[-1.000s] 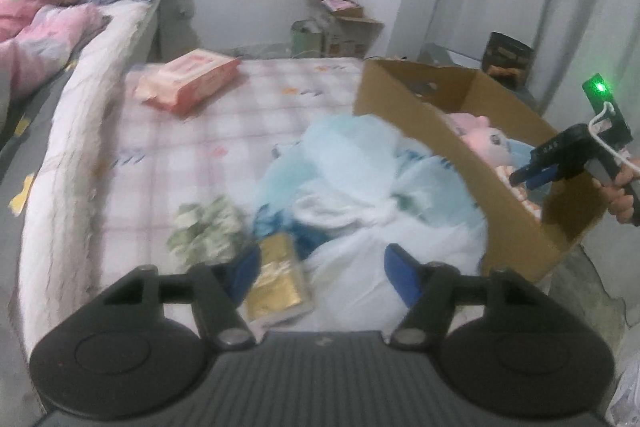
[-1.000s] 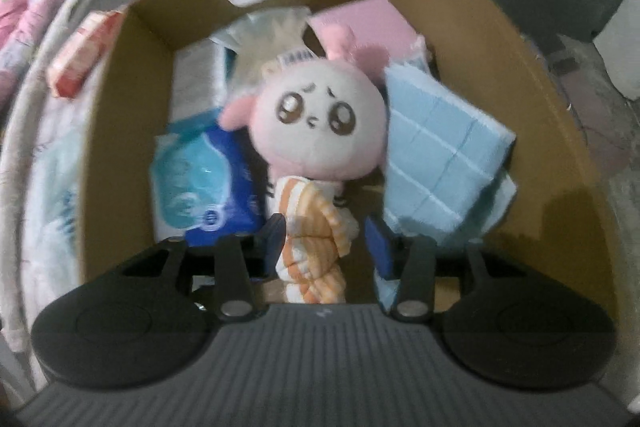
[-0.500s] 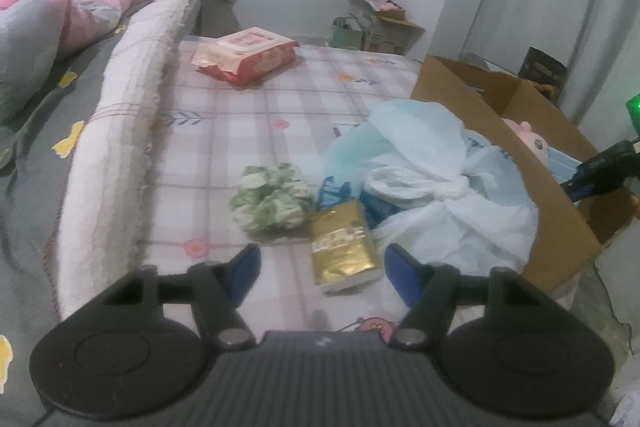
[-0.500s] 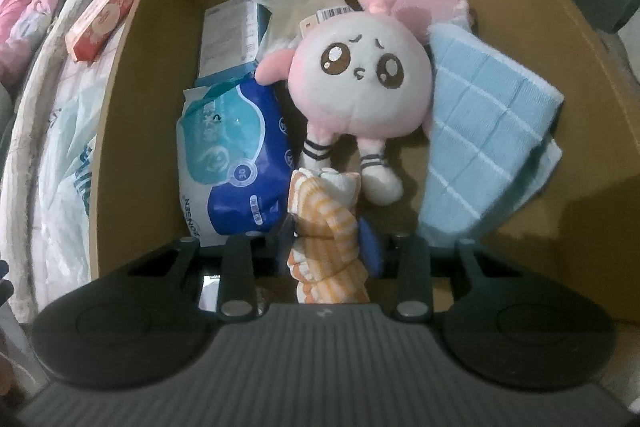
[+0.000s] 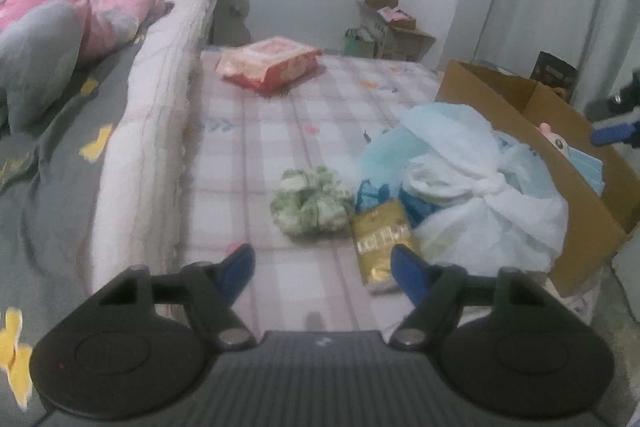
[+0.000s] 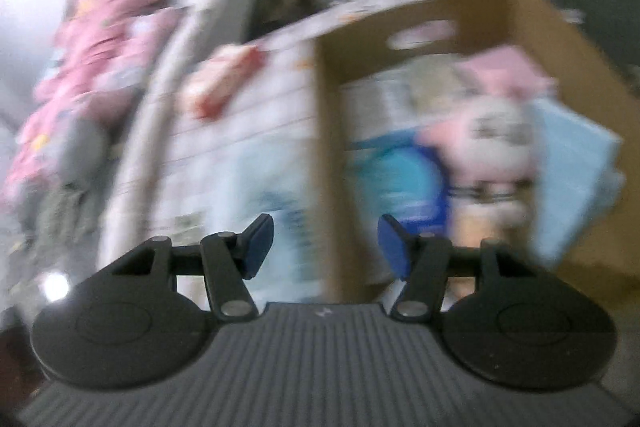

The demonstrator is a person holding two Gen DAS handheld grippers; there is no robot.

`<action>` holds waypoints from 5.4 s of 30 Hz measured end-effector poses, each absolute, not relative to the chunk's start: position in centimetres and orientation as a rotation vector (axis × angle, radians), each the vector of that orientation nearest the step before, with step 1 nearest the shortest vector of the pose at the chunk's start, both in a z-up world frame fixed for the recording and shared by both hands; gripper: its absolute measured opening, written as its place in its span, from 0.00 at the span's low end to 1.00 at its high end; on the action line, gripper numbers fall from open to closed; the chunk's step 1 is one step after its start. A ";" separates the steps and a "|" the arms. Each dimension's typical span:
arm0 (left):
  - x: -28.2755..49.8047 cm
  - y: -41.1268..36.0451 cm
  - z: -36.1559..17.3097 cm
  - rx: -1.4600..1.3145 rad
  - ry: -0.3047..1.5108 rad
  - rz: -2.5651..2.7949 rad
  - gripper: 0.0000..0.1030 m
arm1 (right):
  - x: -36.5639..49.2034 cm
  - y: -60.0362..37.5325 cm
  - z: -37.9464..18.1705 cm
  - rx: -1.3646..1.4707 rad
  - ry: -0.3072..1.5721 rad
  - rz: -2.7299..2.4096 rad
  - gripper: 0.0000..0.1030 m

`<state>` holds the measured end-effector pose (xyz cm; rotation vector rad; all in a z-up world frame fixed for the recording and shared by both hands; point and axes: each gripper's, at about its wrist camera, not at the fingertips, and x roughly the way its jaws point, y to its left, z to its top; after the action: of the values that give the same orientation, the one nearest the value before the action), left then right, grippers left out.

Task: Organize soft objects
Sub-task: 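Move the right tool to the gold snack box on the bed, then close the right tool on the gold snack box, then lift the gold snack box with the right tool over the cardboard box, then lower the snack box into the cardboard box and open the right tool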

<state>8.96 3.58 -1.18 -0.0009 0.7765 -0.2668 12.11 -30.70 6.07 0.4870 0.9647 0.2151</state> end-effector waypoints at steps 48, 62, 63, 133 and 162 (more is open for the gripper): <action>14.9 7.5 -6.3 0.161 0.823 -0.167 0.16 | 24.6 -5.7 -6.1 0.111 1.528 0.307 0.49; 15.1 7.3 -6.9 0.144 0.828 -0.171 0.16 | 25.6 -3.4 -6.8 0.149 1.514 0.311 0.69; 15.1 7.4 -6.9 0.139 0.827 -0.170 0.16 | 25.4 -3.3 -6.7 0.144 1.499 0.312 0.65; 16.8 -26.9 5.6 0.037 0.735 -0.805 0.15 | 8.9 -45.7 -1.0 0.329 1.210 0.062 0.57; 13.8 -29.0 5.0 0.168 0.800 -0.848 0.79 | -10.8 -48.7 -0.3 0.782 0.591 -0.227 0.68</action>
<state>13.84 -29.03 4.99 0.1684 0.7996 -0.8482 -10.78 -48.66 -0.31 0.7816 0.5907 -0.2270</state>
